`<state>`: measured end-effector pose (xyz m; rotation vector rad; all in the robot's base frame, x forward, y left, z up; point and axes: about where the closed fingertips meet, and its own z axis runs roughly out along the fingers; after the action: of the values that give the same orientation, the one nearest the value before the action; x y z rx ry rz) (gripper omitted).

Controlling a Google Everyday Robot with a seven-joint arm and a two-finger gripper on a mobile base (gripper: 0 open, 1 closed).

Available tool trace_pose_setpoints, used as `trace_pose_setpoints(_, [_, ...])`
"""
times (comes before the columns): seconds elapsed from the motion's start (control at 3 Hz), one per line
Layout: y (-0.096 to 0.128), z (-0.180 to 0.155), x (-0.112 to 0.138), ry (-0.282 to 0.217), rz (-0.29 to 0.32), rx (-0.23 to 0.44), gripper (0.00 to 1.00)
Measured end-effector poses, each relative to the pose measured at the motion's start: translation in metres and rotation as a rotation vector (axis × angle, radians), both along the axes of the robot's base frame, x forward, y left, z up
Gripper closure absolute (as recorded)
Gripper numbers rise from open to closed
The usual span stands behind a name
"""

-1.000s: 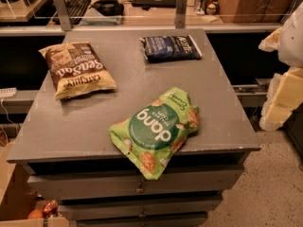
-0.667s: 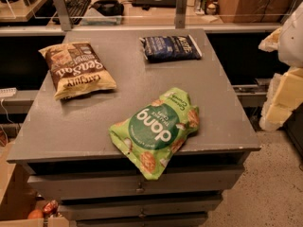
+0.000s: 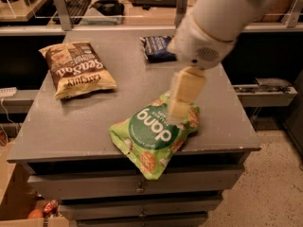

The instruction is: Pick brown chip bag

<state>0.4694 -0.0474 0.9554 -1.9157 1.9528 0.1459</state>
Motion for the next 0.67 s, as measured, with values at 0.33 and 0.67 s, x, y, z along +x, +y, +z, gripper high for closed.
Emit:
trace_pose_setpoints(0.33, [0.0981,0.0021,0.0028,0.026,0.133,0.115,0.0])
trace_pose_setpoints(0.67, [0.0993,0.0018,0.0034,0.024,0.13,0.124,0.0])
